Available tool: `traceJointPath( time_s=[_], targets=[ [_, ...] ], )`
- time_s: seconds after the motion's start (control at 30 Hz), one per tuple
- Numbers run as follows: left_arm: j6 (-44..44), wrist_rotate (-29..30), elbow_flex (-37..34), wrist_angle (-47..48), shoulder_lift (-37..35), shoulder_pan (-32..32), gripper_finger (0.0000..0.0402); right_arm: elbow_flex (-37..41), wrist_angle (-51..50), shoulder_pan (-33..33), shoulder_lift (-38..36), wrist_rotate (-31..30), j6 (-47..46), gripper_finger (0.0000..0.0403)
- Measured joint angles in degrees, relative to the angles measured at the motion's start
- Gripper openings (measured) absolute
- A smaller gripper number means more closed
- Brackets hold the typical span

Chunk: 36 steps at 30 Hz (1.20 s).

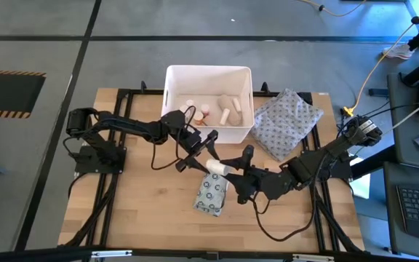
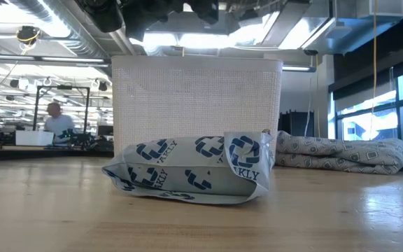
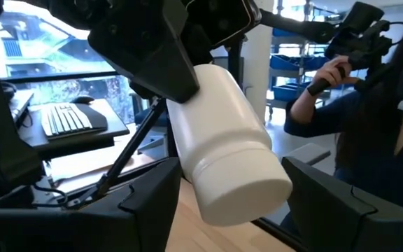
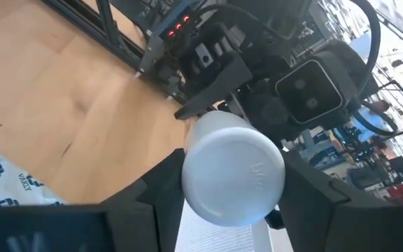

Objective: Pick & place medical supplies in basket/bin

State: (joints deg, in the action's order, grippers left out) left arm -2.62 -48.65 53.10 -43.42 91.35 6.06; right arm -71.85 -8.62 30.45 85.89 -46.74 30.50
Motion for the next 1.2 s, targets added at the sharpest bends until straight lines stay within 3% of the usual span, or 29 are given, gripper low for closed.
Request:
traceJointPath(
  time_s=[0.27, 0.47, 0.67, 0.83, 1.0, 1.1, 1.2],
  targets=[
    [0.57, 0.92, 0.0, -0.14, 0.0, 0.05, 0.0179, 0.0, 1.14, -0.56, -0.02, 0.37, -0.24, 0.0187],
    [-0.89, 0.91, 0.0, 0.35, 0.02, 0.44, 0.0169, -0.11, -0.05, -0.59, -0.02, 0.48, -1.24, 0.0191],
    [-0.88, -2.09, 0.17, -0.03, -0.2, 0.21, 0.0167, 0.02, -1.8, -0.67, 0.05, -0.52, -1.72, 0.0271],
    [-1.29, -2.68, 0.13, 0.52, -0.15, 1.07, 0.0165, 0.02, -4.36, 1.53, -0.46, -11.91, -3.23, 0.0344],
    [-4.43, -0.2, 0.09, 5.7, -1.34, 4.85, 0.0164, 0.0, -8.9, 5.17, -0.55, -27.36, -8.85, 0.0369],
    [-5.01, 2.02, 2.16, 13.99, -2.33, 7.74, 0.0163, 0.0, -15.57, 6.9, -0.57, -32.28, -15.84, 0.0371],
    [-2.54, 5.77, 7.51, 28.16, -3.72, 10.14, 0.0163, 0.0, -23.46, 7.94, -0.61, -33.29, -24.06, 0.0371]
  ],
)
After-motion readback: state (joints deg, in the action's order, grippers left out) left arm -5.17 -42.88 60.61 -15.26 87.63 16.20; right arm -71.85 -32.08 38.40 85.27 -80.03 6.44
